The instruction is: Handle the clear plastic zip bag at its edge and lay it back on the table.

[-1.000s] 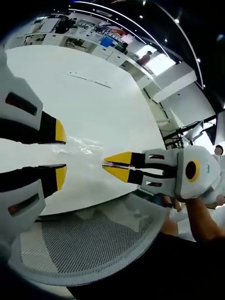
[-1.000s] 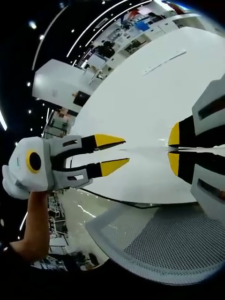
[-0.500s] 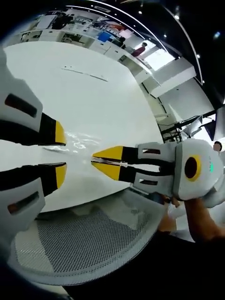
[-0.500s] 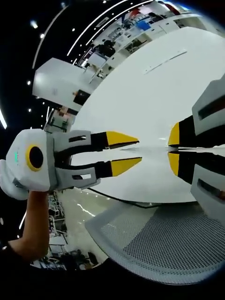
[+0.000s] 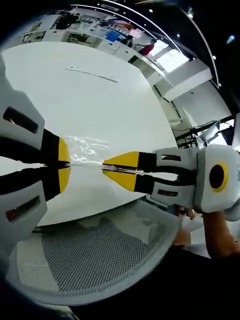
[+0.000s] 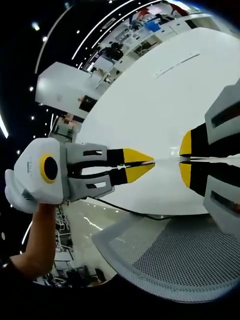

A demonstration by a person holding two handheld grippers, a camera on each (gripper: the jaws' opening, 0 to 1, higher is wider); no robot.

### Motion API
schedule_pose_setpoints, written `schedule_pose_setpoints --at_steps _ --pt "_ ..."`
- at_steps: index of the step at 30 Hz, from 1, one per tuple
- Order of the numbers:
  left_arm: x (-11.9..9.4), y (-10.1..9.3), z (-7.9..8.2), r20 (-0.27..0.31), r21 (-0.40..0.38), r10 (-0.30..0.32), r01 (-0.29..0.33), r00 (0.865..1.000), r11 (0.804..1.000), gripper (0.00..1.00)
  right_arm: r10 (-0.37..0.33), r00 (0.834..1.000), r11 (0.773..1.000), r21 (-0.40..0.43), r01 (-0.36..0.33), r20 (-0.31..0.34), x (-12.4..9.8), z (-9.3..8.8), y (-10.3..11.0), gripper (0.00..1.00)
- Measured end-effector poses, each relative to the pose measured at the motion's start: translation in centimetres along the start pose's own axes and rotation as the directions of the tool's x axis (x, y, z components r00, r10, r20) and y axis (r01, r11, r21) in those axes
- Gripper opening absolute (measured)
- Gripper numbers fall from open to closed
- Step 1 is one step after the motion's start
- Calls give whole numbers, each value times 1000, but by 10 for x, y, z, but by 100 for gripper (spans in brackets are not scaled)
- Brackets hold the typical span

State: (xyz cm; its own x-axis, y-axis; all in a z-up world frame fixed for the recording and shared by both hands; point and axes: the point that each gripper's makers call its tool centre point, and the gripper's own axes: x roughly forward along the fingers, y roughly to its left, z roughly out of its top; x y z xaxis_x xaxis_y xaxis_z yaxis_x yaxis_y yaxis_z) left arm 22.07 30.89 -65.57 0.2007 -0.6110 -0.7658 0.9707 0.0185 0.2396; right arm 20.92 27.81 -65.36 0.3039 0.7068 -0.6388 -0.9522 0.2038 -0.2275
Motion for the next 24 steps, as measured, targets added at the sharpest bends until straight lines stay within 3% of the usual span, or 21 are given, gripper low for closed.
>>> schedule_pose_setpoints --at_steps 5,9,24 --pt "0 2 -4 -24 18 13 -12 1000 1000 0 5 1000 1000 2 -5 3 2 2 1 0" --pt "-1 -1 -5 -17 -12 -5 5 1000 1000 0 4 1000 1000 10 -5 11 2 2 1 0" --pt "-3 -3 -6 -18 -7 -8 8 1000 1000 0 2 1000 1000 8 -2 11 3 3 1 0"
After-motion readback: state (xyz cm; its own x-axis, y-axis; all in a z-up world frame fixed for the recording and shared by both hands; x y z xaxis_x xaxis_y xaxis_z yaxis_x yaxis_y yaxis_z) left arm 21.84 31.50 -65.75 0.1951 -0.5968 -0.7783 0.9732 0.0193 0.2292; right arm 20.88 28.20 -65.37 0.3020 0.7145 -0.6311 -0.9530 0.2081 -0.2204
